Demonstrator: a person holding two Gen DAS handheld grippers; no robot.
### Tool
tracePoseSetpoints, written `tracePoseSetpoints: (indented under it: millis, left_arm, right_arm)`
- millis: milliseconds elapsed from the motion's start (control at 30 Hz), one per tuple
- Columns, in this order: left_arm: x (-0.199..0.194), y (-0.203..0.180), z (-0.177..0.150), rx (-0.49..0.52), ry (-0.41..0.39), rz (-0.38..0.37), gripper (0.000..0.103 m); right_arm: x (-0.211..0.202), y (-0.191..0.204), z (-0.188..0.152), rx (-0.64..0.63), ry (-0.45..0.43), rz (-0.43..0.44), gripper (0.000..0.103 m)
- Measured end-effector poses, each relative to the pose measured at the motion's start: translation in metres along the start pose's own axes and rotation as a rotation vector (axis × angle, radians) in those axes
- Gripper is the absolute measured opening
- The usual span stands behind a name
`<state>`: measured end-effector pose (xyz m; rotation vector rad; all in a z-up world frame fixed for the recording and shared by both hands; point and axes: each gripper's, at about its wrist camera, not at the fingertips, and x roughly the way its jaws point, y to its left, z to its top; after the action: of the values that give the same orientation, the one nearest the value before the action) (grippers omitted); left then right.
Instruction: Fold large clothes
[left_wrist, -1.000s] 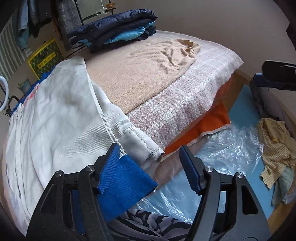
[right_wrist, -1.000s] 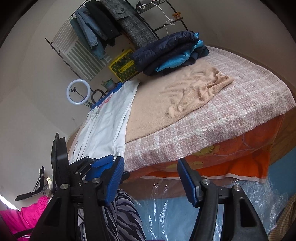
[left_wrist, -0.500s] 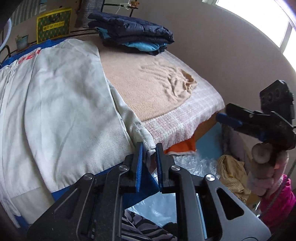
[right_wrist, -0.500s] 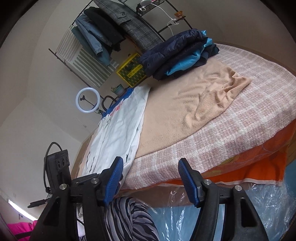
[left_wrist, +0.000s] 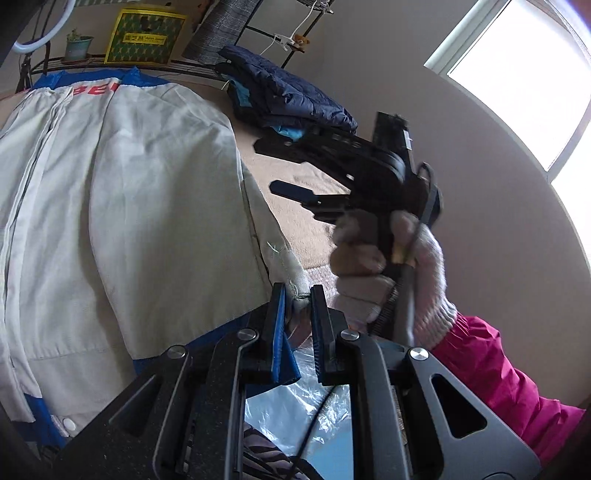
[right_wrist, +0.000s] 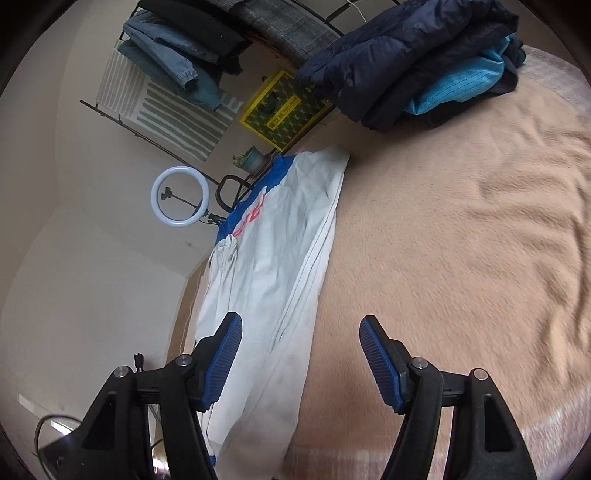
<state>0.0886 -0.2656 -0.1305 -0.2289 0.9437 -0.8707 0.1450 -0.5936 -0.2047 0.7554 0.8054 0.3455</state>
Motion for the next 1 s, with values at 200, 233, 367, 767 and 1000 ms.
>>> tracePoseSetpoints:
  millis: [200, 233, 367, 767, 1000]
  left_arm:
    - [-0.012, 0.019, 0.001, -0.065, -0.022, -0.052, 0.011]
    - [-0.014, 0.022, 0.001, -0.074, -0.024, -0.060, 0.011]
    - [-0.023, 0.037, -0.002, -0.113, -0.038, -0.084, 0.010]
    - [-0.069, 0.093, -0.034, -0.286, -0.102, -0.154, 0.010]
    - [-0.102, 0.140, -0.067, -0.426, -0.135, -0.159, 0.010]
  right_arm:
    - [0.065, 0.007, 0.027, 0.024, 0.078, -0.120, 0.050]
    - [0.073, 0.010, 0.028, 0.018, 0.092, -0.125, 0.042]
    - [0.093, 0.038, 0.030, -0.070, 0.135, -0.193, 0.008]
    - [0.135, 0.169, 0.006, -0.528, 0.187, -0.516, 0.003]
    - [0.193, 0.249, -0.054, -0.855, 0.254, -0.653, 0.004]
